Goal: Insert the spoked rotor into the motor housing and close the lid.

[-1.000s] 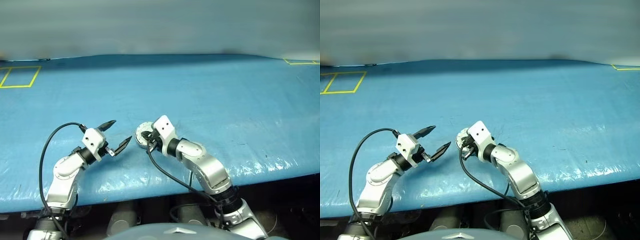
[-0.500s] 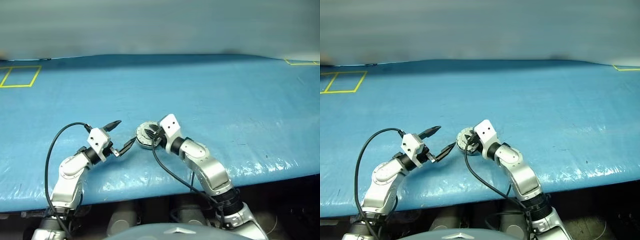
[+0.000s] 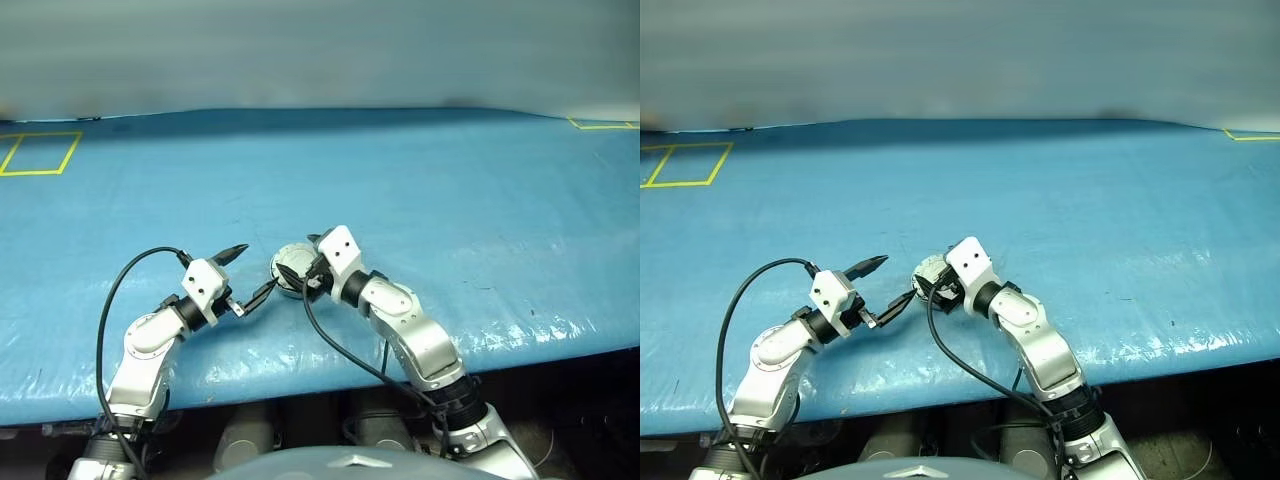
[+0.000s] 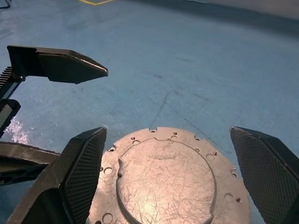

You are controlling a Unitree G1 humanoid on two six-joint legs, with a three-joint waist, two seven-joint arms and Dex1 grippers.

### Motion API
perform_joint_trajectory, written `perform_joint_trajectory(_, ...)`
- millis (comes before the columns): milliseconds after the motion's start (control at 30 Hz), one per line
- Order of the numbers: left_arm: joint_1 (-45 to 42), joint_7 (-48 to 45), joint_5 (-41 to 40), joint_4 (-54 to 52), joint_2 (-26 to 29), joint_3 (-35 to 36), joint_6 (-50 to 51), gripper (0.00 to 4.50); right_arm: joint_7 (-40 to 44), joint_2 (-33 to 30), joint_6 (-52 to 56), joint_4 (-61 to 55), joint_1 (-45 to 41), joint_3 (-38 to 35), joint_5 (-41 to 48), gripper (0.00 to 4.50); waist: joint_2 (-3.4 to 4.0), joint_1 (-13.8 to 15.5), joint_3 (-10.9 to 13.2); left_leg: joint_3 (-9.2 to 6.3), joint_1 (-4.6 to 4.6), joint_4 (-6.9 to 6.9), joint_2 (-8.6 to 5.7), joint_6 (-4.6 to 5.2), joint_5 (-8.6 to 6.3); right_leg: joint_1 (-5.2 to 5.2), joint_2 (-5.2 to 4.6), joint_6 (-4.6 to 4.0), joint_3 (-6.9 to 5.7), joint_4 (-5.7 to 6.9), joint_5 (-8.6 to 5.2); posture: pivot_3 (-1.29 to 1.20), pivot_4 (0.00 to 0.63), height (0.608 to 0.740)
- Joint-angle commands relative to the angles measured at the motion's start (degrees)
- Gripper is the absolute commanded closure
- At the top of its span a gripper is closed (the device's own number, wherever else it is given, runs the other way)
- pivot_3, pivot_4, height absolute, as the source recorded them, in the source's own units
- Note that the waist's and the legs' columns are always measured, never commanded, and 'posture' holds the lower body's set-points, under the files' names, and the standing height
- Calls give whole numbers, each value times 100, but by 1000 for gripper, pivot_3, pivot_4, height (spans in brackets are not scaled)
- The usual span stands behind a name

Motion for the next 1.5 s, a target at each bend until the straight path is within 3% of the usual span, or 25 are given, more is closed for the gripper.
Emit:
perform_joint_trajectory(33, -23, 35, 10, -98, -17, 4, -99, 0, -10, 38, -202, 62, -22, 1, -57, 36, 0, 0, 0, 0, 0, 0, 0, 0, 0, 0, 0, 0, 0, 0, 0, 0, 150, 740)
perform_joint_trajectory(467, 72, 35, -17, -107, 51, 121, -121, 0, 79, 67, -301, 386, -19, 70, -158, 36, 0, 0, 0, 0, 2, 0, 0, -1, 0, 1, 0, 0, 1, 0, 0, 0, 150, 740)
perform_joint_trajectory(667, 109, 22, 10, -71, 67, 137, -126, 0, 102, 142, -268, 439, -55, -21, -81, 1455, 0, -1, 0, 0, 2, 0, 0, -1, 0, 1, 0, -2, 1, 0, 1, 0, 150, 740)
perform_joint_trajectory(1500, 265, -20, 61, -3, 213, 135, -131, 0, -48, 380, 228, 304, -174, 136, -202, 1451, 0, -26, 0, 0, 4, 0, 7, -5, 3, -1, 4, -14, 1, 3, 8, 0, 150, 740)
